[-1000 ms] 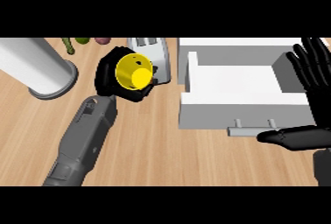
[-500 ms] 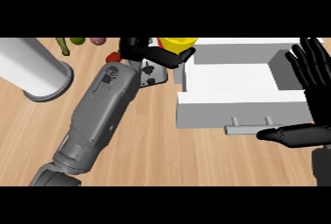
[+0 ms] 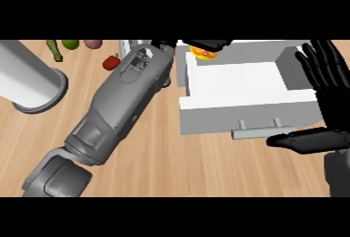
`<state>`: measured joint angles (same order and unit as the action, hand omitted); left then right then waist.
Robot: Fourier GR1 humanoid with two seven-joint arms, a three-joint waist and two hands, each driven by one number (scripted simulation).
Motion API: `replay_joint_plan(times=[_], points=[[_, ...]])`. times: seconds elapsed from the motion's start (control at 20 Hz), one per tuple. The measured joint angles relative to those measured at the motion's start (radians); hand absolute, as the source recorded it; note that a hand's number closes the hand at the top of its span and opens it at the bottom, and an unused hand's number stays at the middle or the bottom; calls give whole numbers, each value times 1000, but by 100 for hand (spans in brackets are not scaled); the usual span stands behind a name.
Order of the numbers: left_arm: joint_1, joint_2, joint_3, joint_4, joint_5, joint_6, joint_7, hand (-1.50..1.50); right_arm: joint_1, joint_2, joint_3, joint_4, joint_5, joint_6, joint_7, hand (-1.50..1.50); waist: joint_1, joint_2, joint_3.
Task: Pick up the cup, place it into the drawer and close the drawer
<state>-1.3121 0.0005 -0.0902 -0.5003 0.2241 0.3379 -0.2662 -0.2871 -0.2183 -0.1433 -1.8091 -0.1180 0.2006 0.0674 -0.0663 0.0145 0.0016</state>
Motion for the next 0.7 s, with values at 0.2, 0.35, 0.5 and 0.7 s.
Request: replay_joint_plan(times=[0.2, 0.35, 0.5, 0.7], points=[[-37, 0, -62, 103, 28, 1, 22, 150, -41, 0, 6, 18, -1, -1, 6, -150, -25, 8, 0], [-38, 0, -119, 157, 41, -30, 45, 150, -60, 3, 16, 25, -3, 5, 6, -150, -53, 15, 1], [-20, 0, -170, 194, 47, -54, 47, 150, -69, 3, 21, 26, -13, 17, 2, -150, -79, 22, 1], [-12, 0, -224, 207, 67, -72, 53, -150, -96, 5, 33, 28, -20, 23, 15, -150, -105, 26, 1]])
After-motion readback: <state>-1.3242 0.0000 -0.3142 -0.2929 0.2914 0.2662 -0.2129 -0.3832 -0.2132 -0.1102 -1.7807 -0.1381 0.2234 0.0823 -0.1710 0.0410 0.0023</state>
